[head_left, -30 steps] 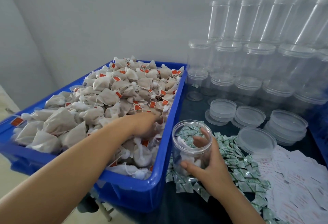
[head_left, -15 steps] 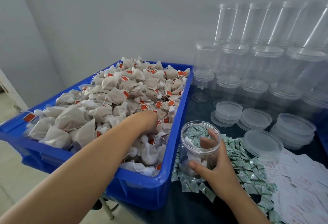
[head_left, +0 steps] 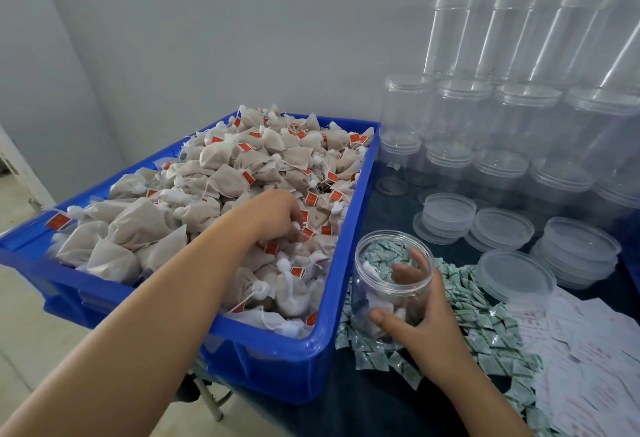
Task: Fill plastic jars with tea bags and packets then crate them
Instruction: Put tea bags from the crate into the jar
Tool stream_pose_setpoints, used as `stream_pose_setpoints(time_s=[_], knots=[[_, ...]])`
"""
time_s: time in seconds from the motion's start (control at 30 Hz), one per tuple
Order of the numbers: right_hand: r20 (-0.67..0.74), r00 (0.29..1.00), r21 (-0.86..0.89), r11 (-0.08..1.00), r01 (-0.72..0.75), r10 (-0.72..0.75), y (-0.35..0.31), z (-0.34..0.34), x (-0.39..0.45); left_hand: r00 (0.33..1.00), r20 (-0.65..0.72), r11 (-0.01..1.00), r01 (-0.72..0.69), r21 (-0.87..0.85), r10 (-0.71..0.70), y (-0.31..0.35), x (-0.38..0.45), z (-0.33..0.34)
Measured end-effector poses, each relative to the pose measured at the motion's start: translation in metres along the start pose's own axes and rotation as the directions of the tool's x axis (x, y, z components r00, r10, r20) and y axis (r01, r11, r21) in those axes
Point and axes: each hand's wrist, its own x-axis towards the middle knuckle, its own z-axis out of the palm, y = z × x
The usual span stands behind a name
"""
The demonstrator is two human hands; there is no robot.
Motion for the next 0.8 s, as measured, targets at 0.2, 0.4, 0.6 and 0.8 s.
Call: stream_pose_setpoints(time_s=[0.2,0.4,0.6,0.8], knots=[[0.0,1.0,-0.009,1.0,0.002,-0.002,-0.001,0.0,0.0,0.958,-0.287,0.995,-0.011,-0.094,-0.017,0.006,0.001,-0.005],[-0.001,1.0,0.004,1.0,0.02,-0.02,-0.001,-0.001,0.0,0.84,-0.543,0.945,-0.185,-0.269,0.01,0.013,0.0,-0.008],[-0.011,0.999,-0.024,0.999,0.031,-0.031,0.0,-0.001,0.001,0.775,-0.629,0.866,-0.35,-0.356,0.055,0.028,-0.007,-0.009],[-0.019,1.0,-0.062,0.998,0.023,-0.024,0.001,-0.001,0.001,0.689,-0.711,0.69,-0.582,-0.429,0.139,0.046,-0.019,-0.009]])
